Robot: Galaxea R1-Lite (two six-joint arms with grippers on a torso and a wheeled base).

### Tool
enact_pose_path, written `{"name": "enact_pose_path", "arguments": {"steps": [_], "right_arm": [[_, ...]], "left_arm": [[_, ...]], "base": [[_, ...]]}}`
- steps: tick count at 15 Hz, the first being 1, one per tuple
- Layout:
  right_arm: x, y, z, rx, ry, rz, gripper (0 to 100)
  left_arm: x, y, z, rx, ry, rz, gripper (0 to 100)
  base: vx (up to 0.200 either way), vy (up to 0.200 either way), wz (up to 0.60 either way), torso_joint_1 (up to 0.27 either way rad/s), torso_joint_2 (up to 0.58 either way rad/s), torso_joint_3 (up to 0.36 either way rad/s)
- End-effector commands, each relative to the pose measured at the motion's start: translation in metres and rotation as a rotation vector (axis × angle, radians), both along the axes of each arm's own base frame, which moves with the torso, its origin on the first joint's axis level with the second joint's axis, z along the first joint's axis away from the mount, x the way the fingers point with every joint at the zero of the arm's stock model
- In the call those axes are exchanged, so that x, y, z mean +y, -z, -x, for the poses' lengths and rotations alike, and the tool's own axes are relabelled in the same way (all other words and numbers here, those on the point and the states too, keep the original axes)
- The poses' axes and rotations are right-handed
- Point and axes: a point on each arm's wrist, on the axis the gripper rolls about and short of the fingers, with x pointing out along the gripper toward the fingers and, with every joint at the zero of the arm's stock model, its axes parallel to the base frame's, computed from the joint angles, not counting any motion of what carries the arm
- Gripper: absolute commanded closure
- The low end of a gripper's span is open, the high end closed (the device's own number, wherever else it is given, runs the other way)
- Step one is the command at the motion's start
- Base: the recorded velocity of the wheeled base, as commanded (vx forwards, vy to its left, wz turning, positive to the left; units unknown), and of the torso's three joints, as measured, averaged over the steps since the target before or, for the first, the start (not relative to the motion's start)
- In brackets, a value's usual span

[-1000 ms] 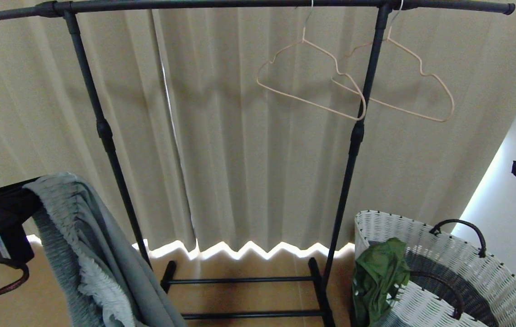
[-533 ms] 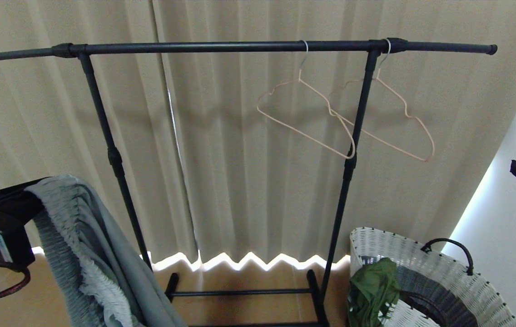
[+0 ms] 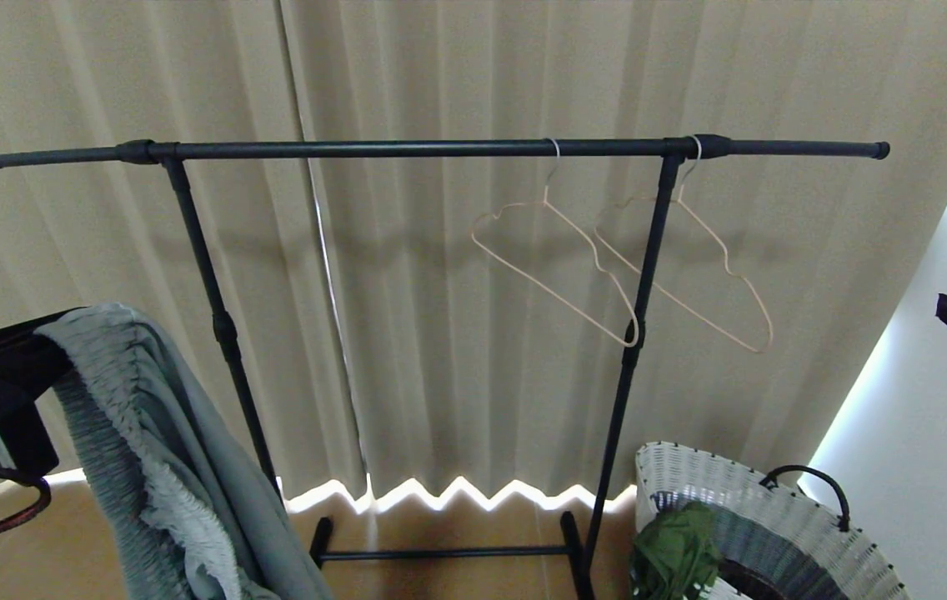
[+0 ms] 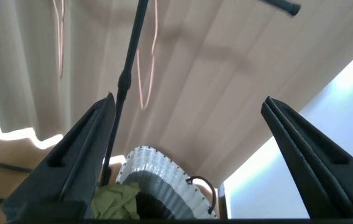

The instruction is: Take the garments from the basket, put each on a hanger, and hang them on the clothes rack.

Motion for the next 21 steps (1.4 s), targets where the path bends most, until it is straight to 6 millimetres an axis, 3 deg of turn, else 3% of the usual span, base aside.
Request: {"name": "enact_pose_path", "arguments": {"steps": [1,6,15,18,21], "right_arm": [[0.000,-0.002,-0.001,-0.007,-0.005,-0.001,0],[0.000,-0.012,-0.001,-0.033,-0.008,-0.004,0],[0.001,-0.007,-0.009,0.002,-0.010,-0.011,0],[0.002,-0.005,-0.016,0.024,-0.007,-0.030,0],[0.003,0.002,-0.033,0.081,-0.004,-0.041,0]], "left_arm": [[0.000,0.000,-0.001,0.000,-0.002,0.001,100],[0.000,-0.002,-0.001,-0.005,0.000,0.008,100],[0.000,-0.003,0.002,-0.013,0.004,0.013,100],[0.000,-0.001,0.002,-0.008,0.005,0.006,100],[0.000,0.001,0.001,-0.018,0.006,0.011,100]], "base": [[0.000,0.000,0.00,0.071,-0.16,-0.100],[0.000,0.000,0.00,0.014,-0.03,-0.015],[0.200,0.000,0.00,0.004,0.00,0.001],[0.200,0.000,0.00,0.002,0.00,0.004],[0.000,0.000,0.00,0.000,0.00,0.000]]}}
